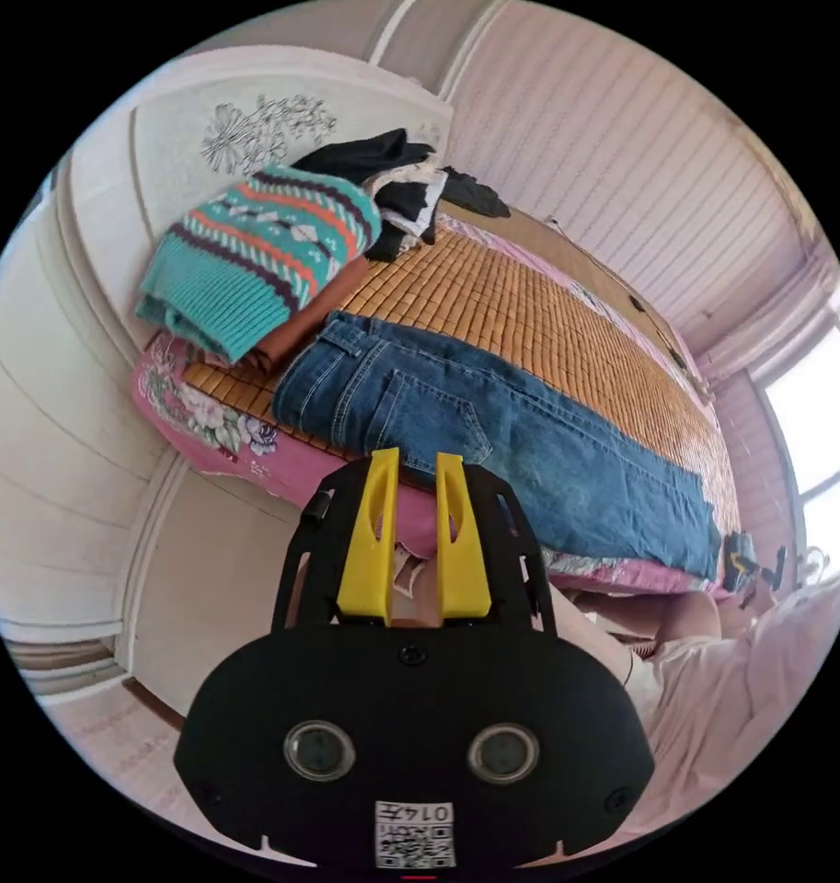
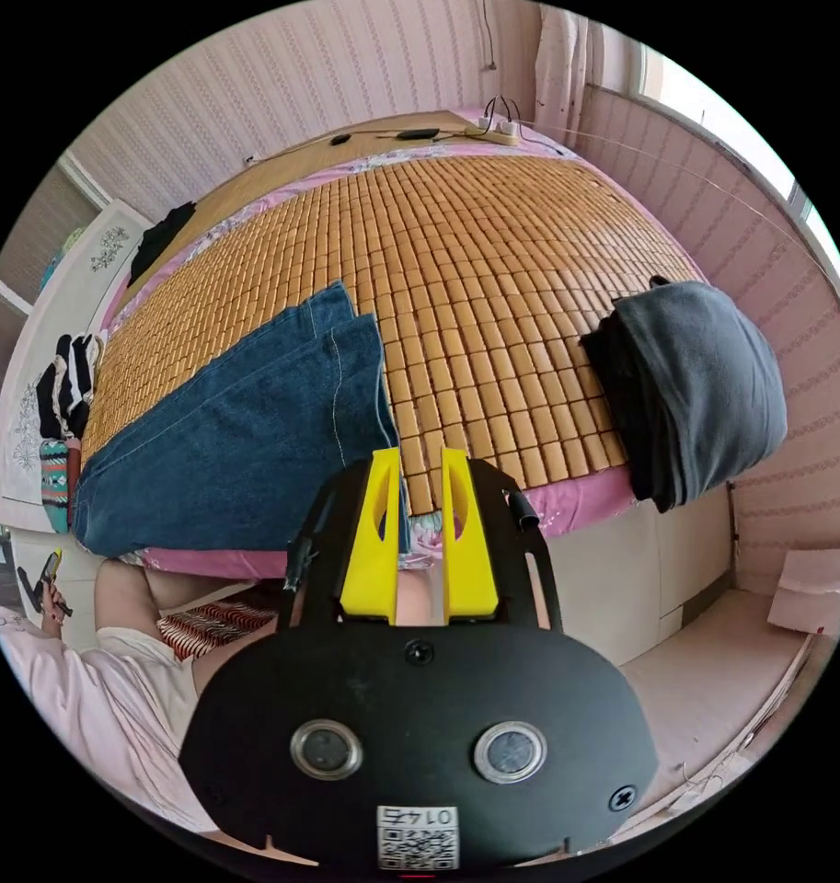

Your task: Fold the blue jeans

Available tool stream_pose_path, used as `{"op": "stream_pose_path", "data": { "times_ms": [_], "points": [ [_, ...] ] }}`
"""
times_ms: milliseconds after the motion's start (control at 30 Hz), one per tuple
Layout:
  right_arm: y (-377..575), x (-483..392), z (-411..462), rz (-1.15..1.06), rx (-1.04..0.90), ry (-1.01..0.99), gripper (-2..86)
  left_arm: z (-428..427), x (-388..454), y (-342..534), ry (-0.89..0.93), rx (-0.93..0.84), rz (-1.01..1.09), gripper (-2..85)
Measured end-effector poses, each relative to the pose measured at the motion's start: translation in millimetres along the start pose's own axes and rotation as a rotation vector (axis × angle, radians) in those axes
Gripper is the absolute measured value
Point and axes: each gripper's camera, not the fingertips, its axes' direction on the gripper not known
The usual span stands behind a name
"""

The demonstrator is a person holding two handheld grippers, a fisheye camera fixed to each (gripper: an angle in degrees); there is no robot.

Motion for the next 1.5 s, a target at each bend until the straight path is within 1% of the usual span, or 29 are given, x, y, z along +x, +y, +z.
{"op": "stream_pose_path", "data": {
  "times_ms": [67,100,167,200,267,300,367,433,567,600,667,700,767,833,933,1033,1133,1233,1300,1333,1400,1467,1500],
  "points": [
    [-13,-13,14,-0.049,-0.009,-0.019,9.9,8,70,-8,-0.115,-0.020,0.318,5.8],
    [-20,-22,27,-0.076,-0.023,-0.037,10.7,14,90,-10,-0.145,-0.026,0.400,5.5],
    [-29,-33,47,-0.093,-0.039,-0.044,11.6,50,162,-13,-0.195,-0.046,0.627,5.4],
    [-34,-36,55,-0.078,-0.033,-0.036,11.8,60,178,-12,-0.176,-0.039,0.671,5.5],
    [-42,-37,59,-0.043,0.016,-0.039,11.9,101,232,-9,-0.004,-0.020,0.815,6.0],
    [-48,-35,60,-0.025,0.046,-0.048,11.8,113,244,-9,0.039,-0.024,0.836,6.4],
    [-60,-33,65,-0.020,0.054,-0.056,11.7,158,290,-13,0.163,-0.070,0.919,8.9],
    [-71,-29,75,-0.016,0.036,-0.067,11.7,190,319,-16,0.239,-0.102,0.979,10.9],
    [-83,-20,111,-0.003,-0.074,-0.094,10.6,261,364,-30,0.272,-0.188,0.991,13.2],
    [-81,-17,110,-0.006,-0.046,-0.112,9.2,270,367,-31,0.262,-0.201,0.989,13.1],
    [-76,-11,107,0.003,-0.023,-0.144,6.8,308,373,-31,0.199,-0.288,0.980,11.8],
    [-71,-8,101,-0.005,0.003,-0.156,4.9,309,370,-32,0.232,-0.266,0.968,11.4],
    [-61,-3,89,-0.024,0.059,-0.186,2.5,318,360,-37,0.290,-0.291,0.890,9.0],
    [-49,2,71,-0.042,0.124,-0.220,1.6,323,359,-35,0.295,-0.294,0.886,6.2],
    [-27,9,37,-0.083,0.249,-0.277,0.9,323,365,-33,0.252,-0.295,0.932,2.7],
    [-20,13,2,-0.154,0.312,-0.278,0.6,304,369,-34,0.244,-0.259,0.970,-0.1],
    [-35,12,-29,-0.209,0.341,-0.305,0.4,274,355,-41,0.311,-0.190,0.931,-0.5],
    [-78,7,-29,-0.206,0.246,-0.320,0.6,258,339,-56,0.357,-0.118,0.845,-0.3],
    [-117,8,11,-0.122,0.138,-0.307,1.4,268,337,-67,0.330,-0.105,0.805,0.4],
    [-123,9,25,-0.093,0.124,-0.290,1.7,283,339,-73,0.304,-0.104,0.789,1.6],
    [-138,16,74,0.022,0.018,-0.218,2.5,312,342,-79,0.243,-0.132,0.739,4.0],
    [-131,20,85,0.044,0.010,-0.217,3.0,333,344,-84,0.233,-0.183,0.722,5.6],
    [-120,23,87,0.038,0.023,-0.219,3.7,334,344,-83,0.232,-0.179,0.730,5.7]
  ]
}}
